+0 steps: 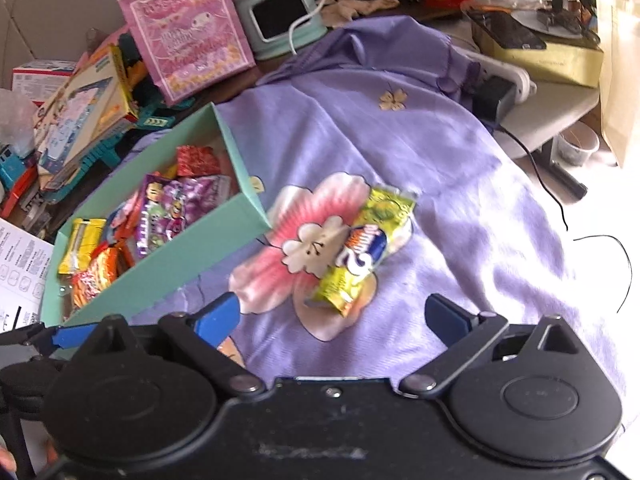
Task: Organize snacks
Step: 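Move both open tools back over the remaining snacks on the cloth, then grasp the green-yellow bar with the right tool while the left tool grasps the red-white candy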
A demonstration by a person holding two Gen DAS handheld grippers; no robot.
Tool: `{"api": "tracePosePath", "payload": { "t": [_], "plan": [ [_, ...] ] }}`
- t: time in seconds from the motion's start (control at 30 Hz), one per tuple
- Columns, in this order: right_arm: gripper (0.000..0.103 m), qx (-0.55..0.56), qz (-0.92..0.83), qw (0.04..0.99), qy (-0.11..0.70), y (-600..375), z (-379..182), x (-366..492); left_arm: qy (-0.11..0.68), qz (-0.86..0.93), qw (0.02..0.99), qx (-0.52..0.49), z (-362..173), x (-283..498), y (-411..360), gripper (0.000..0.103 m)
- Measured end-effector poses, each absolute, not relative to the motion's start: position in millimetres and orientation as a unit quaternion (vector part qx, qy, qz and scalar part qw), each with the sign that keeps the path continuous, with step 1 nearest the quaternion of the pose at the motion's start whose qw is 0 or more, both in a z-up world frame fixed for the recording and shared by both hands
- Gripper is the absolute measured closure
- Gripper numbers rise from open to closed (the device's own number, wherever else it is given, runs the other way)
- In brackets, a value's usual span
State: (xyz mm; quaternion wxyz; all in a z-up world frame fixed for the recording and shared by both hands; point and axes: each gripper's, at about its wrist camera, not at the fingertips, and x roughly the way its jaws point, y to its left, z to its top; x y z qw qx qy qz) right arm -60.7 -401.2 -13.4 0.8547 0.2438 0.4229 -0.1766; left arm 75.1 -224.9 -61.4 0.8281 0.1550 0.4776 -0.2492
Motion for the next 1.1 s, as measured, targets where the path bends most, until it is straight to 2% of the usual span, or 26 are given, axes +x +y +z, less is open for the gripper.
{"api": "tracePosePath", "payload": {
  "t": [0.1,0.17,0.33,0.63,0.83,0.97,1.1],
  "plan": [
    [0.006,0.246,-0.181,0.852,0.425,-404.1,-19.6,-59.8,0.483,-0.255,0.823,0.156,-68.3,76.0,-228.9,0.000],
    [0.013,0.249,-0.185,0.849,0.428,-407.7,-22.6,-57.0,0.486,-0.256,0.820,0.158,-72.4,76.2,-231.1,0.000],
    [0.021,0.256,-0.189,0.843,0.434,-414.7,-31.7,-46.2,0.491,-0.262,0.815,0.162,-81.6,77.8,-237.6,0.002],
    [0.025,0.250,-0.192,0.841,0.441,-421.5,-42.1,-23.6,0.506,-0.283,0.799,0.161,-92.7,79.1,-247.7,0.016],
    [0.036,0.244,-0.192,0.839,0.447,-421.8,-50.3,-6.9,0.496,-0.292,0.800,0.173,-96.0,76.1,-251.8,0.031],
    [0.037,0.235,-0.194,0.840,0.449,-418.7,-55.0,0.5,0.486,-0.290,0.806,0.175,-94.3,77.0,-248.6,0.045],
    [0.038,0.223,-0.196,0.843,0.448,-414.7,-56.9,2.3,0.483,-0.293,0.808,0.169,-93.4,81.3,-243.8,0.047]
  ]
}}
